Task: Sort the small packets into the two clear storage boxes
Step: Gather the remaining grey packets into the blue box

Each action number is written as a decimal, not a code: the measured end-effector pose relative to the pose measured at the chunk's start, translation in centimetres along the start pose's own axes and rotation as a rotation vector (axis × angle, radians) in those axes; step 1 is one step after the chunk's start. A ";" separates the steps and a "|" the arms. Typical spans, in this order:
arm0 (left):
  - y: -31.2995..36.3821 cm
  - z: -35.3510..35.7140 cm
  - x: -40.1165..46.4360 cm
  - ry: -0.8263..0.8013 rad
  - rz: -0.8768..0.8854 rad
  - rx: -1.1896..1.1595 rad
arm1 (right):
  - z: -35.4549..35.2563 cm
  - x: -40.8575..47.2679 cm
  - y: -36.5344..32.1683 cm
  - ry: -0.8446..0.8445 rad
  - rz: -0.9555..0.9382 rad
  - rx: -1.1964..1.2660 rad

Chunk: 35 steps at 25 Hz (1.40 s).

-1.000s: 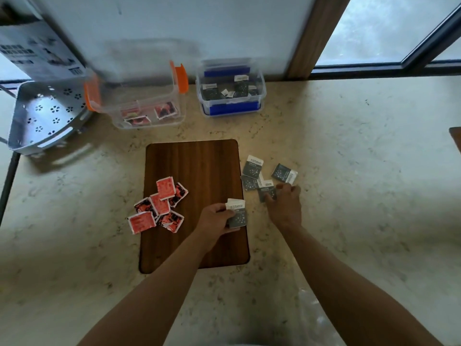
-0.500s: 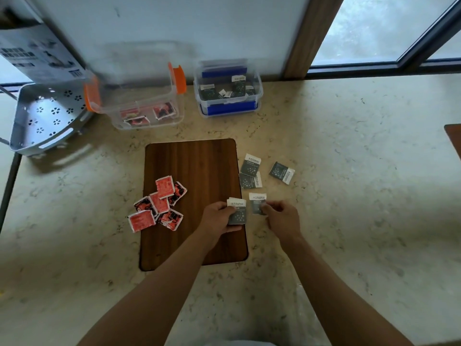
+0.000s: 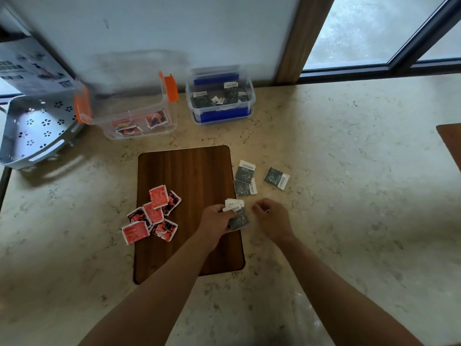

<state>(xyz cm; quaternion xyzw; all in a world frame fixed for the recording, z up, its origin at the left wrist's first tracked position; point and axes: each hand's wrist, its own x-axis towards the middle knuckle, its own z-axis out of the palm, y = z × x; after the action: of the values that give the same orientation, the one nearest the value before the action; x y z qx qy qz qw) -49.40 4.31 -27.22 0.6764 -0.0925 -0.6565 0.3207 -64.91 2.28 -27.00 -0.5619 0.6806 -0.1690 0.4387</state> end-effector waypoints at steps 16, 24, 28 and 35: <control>1.5 0.0 0.8 -0.015 -0.087 -0.174 | -3.3 4.5 -1.4 0.148 -0.129 0.136; 2.3 -1.2 0.2 0.028 -0.091 -0.158 | -0.8 3.6 -4.1 -0.320 -0.239 -0.145; 2.1 -2.2 0.1 -0.029 -0.005 -0.052 | 0.6 4.1 -4.8 -0.329 -0.286 -0.100; 2.0 -4.2 1.3 0.041 0.030 -0.053 | 0.7 9.5 -5.1 0.103 0.034 -0.151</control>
<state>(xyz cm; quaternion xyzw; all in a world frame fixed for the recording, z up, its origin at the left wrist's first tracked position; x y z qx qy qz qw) -44.71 3.33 -27.44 0.6794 -0.0787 -0.6400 0.3503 -61.06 -7.75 -27.59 -0.5724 0.7224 -0.1386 0.3623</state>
